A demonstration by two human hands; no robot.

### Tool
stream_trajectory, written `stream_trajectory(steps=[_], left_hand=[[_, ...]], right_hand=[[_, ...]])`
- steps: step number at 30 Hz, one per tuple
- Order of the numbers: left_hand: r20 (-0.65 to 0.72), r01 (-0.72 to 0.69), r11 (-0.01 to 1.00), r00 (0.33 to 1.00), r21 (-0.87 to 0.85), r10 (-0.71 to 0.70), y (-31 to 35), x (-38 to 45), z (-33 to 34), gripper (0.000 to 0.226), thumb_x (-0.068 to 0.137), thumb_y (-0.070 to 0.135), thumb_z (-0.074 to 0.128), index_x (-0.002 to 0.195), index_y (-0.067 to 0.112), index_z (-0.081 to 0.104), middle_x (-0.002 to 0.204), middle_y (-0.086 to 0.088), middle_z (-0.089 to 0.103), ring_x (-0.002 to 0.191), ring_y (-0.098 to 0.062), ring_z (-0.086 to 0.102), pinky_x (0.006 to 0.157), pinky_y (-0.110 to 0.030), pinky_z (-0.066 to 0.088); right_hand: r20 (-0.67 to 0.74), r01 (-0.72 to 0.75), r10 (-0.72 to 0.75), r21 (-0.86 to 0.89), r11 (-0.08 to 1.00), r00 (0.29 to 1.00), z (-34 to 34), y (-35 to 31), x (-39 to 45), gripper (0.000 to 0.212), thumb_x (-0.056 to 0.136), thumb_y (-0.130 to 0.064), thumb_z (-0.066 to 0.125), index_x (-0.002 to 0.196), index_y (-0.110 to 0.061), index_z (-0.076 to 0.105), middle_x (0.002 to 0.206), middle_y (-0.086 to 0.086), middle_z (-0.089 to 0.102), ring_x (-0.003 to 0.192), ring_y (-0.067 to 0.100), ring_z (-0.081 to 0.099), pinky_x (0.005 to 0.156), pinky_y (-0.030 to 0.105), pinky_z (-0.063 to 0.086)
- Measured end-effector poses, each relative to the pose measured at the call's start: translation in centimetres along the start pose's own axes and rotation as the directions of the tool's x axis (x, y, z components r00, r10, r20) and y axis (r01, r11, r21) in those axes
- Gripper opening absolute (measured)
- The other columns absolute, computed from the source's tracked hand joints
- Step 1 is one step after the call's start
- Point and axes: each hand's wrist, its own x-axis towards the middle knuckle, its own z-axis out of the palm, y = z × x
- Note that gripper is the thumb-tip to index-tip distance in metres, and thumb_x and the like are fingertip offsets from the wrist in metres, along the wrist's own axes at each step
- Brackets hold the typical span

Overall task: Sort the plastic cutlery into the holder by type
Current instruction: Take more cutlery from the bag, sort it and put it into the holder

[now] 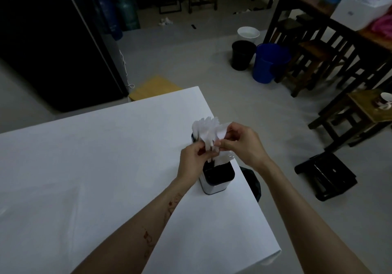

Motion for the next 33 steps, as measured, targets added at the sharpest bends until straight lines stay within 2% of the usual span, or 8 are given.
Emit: stream_trajectory(steps=[5, 8, 13, 17, 19, 23, 30, 33], left_hand=[[-0.002, -0.119, 0.982, 0.993, 0.148, 0.121, -2.1, -1.2, 0.7, 0.017, 0.087, 0.016, 0.066, 0.103, 0.015, 0.066, 0.095, 0.002, 0.068, 0.092, -0.015, 0.064, 0.079, -0.023, 0.052], [-0.046, -0.194, 0.929, 0.975, 0.317, 0.219, -2.2, -1.7, 1.2, 0.02, 0.093, 0.02, 0.058, 0.112, 0.014, 0.061, 0.099, 0.007, 0.052, 0.097, -0.014, 0.048, 0.078, -0.012, 0.042], [-0.021, -0.164, 0.939, 0.984, 0.302, 0.179, -3.5, -2.8, 0.7, 0.032, 0.09, 0.017, 0.062, 0.122, 0.014, 0.055, 0.109, 0.004, 0.048, 0.102, -0.009, 0.052, 0.083, -0.006, 0.042], [-0.01, -0.198, 0.921, 0.977, 0.336, 0.214, -4.3, -3.3, 0.0, 0.047, 0.09, 0.018, 0.062, 0.135, 0.016, 0.045, 0.113, 0.002, 0.051, 0.105, -0.01, 0.048, 0.089, -0.016, 0.043], [-0.018, -0.166, 0.946, 0.984, 0.277, 0.178, -4.5, -3.6, -0.3, 0.053, 0.09, 0.018, 0.062, 0.138, 0.025, 0.04, 0.116, 0.004, 0.049, 0.109, -0.008, 0.048, 0.092, -0.016, 0.042], [0.017, -0.231, 0.891, 0.97, 0.391, 0.244, -5.3, -4.2, -0.5, 0.058, 0.091, 0.022, 0.062, 0.143, 0.019, 0.036, 0.129, 0.001, 0.049, 0.118, -0.014, 0.045, 0.098, -0.02, 0.041], [0.191, -0.373, 0.725, 0.926, 0.578, 0.325, -7.3, -4.4, -2.0, 0.053, 0.1, 0.015, 0.043, 0.149, 0.011, 0.026, 0.151, -0.008, 0.031, 0.133, -0.023, 0.032, 0.112, -0.028, 0.032], [0.114, -0.265, 0.839, 0.964, 0.475, 0.24, -7.3, -3.5, -2.8, 0.047, 0.101, 0.013, 0.035, 0.148, 0.011, 0.029, 0.151, -0.007, 0.03, 0.138, -0.019, 0.027, 0.112, -0.017, 0.019]], right_hand=[[0.035, 0.039, -0.033, -0.164, 0.986, 0.999, 1.1, 2.0, -1.4, 0.023, 0.074, -0.006, 0.081, 0.094, -0.015, 0.072, 0.075, -0.01, 0.07, 0.064, -0.009, 0.062, 0.06, 0.003, 0.043], [-0.005, 0.06, -0.062, -0.187, 0.981, 0.998, 1.3, 2.7, -1.6, 0.025, 0.078, -0.003, 0.077, 0.098, -0.017, 0.073, 0.084, -0.004, 0.074, 0.07, -0.004, 0.066, 0.064, 0.006, 0.047], [0.074, 0.104, -0.086, -0.31, 0.945, 0.994, 1.4, 3.1, -1.9, 0.041, 0.079, -0.001, 0.066, 0.114, -0.022, 0.069, 0.103, -0.011, 0.071, 0.084, 0.002, 0.066, 0.076, 0.007, 0.047], [0.078, 0.16, -0.141, -0.428, 0.889, 0.987, 2.1, 3.8, -2.7, 0.047, 0.08, -0.001, 0.057, 0.122, -0.02, 0.065, 0.108, -0.008, 0.065, 0.096, 0.005, 0.053, 0.078, -0.002, 0.036], [0.042, 0.191, -0.195, -0.474, 0.86, 0.98, 2.9, 4.5, -3.4, 0.047, 0.079, -0.002, 0.057, 0.123, -0.019, 0.065, 0.106, -0.006, 0.061, 0.103, 0.008, 0.044, 0.085, 0.005, 0.039], [-0.078, 0.283, -0.389, -0.559, 0.78, 0.918, 4.4, 6.2, -5.0, 0.057, 0.067, -0.002, 0.049, 0.12, -0.014, 0.064, 0.115, -0.009, 0.062, 0.111, 0.02, 0.044, 0.091, 0.041, 0.049], [-0.214, 0.213, -0.348, -0.479, 0.852, 0.913, 6.4, 8.4, -7.1, 0.087, 0.062, 0.007, 0.055, 0.146, -0.001, 0.035, 0.156, 0.01, 0.033, 0.147, 0.026, 0.025, 0.119, 0.046, 0.026], [-0.341, 0.025, -0.166, -0.383, 0.923, 0.925, 7.7, 9.5, -8.6, 0.097, 0.071, -0.014, 0.071, 0.153, -0.007, 0.018, 0.16, 0.009, 0.022, 0.149, 0.023, 0.019, 0.119, 0.046, 0.025]])
